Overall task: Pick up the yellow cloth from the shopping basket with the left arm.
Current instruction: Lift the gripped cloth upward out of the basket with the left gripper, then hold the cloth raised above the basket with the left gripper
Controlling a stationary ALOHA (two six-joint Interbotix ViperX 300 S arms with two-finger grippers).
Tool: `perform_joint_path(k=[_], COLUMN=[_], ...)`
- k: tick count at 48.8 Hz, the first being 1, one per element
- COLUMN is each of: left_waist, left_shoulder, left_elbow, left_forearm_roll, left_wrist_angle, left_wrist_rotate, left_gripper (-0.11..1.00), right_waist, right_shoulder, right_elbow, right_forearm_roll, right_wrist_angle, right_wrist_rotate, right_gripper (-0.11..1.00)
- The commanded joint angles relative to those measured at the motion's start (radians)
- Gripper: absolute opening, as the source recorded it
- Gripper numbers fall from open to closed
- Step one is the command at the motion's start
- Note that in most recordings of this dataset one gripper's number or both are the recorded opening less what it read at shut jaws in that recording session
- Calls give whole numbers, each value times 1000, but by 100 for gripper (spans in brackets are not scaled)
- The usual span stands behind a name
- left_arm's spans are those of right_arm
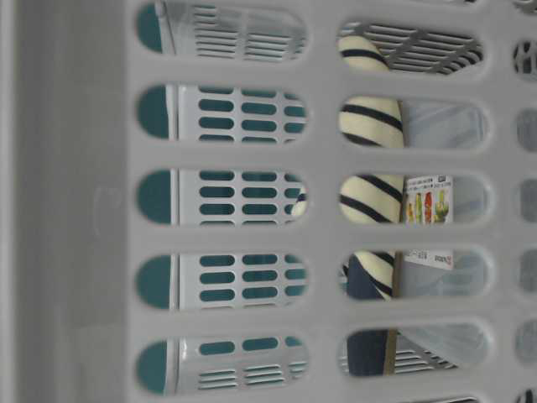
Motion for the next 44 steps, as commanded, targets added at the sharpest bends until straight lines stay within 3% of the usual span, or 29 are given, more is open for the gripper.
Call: perform_joint_path(k=[1, 44], left_waist=[5, 3], left_shoulder=[-32, -67], left_elbow=[-26, -9], left_forearm_roll=[3, 3], left_wrist_angle=[3, -21], left_wrist_rotate=[11, 14], left_gripper=[15, 15], right_waist=[-3, -3], right_shoulder=[5, 3], right_elbow=[-9, -6], right_forearm_roll=[5, 6], right_wrist_angle=[-9, -9], right_wrist_rotate=[2, 3], right_gripper=[74, 75])
